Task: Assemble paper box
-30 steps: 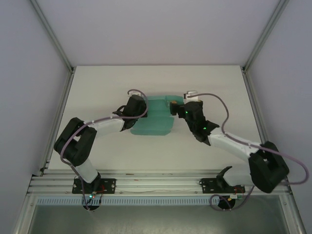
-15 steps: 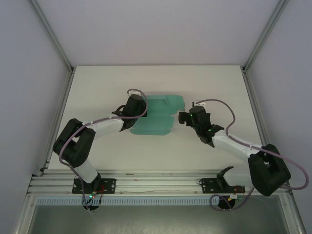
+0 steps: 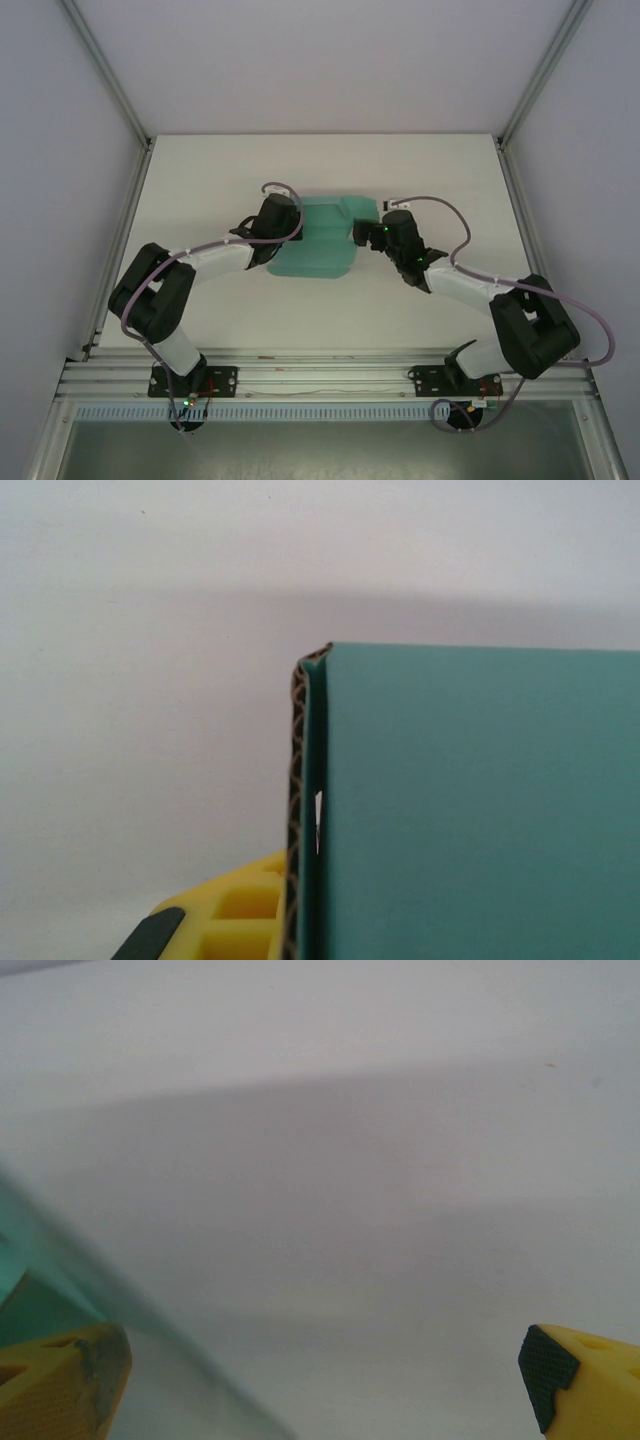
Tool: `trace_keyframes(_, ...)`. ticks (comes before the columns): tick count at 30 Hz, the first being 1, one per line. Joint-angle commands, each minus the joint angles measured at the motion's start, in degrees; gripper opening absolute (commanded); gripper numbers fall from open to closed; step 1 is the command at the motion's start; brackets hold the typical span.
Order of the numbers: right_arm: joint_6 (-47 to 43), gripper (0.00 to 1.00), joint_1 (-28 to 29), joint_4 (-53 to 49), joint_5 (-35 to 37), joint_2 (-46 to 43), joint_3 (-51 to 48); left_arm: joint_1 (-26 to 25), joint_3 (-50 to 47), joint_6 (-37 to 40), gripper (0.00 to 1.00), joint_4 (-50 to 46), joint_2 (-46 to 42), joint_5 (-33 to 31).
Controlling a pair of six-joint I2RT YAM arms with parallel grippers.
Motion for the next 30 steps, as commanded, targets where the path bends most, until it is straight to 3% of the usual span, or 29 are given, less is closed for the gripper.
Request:
trace_keyframes(1,0.01,1.0,-0.07,3.93,-3.79,2.43,2.55,-0.47,-0.48,-0.16,0.0,1.18,-2.51,1.45)
trace_keyframes(9,-1.88,1.0,0.15,5.69,-8.09,8.79,6.44,-0.47,-0.39,-1.06,0.0,1.21,-2.9,2.45)
trace_keyframes(19,-4.47,1.0,4.06,10.65,5.01,12.6,5.28,-0.47,-0.29,-1.81,0.0,0.57,-3.03,2.03)
trace_keyframes(25,-5.28,1.0,4.0,9.18,4.15,5.19,1.89,-0.38,-0.49,-0.9,0.0,0.28,-2.85,0.89)
trace_keyframes(30,-8.16,1.0,3.02,-0.72,0.18,-5.91,0.37,-0.21,-0.63,0.55,0.0,0.16,-2.76,1.0)
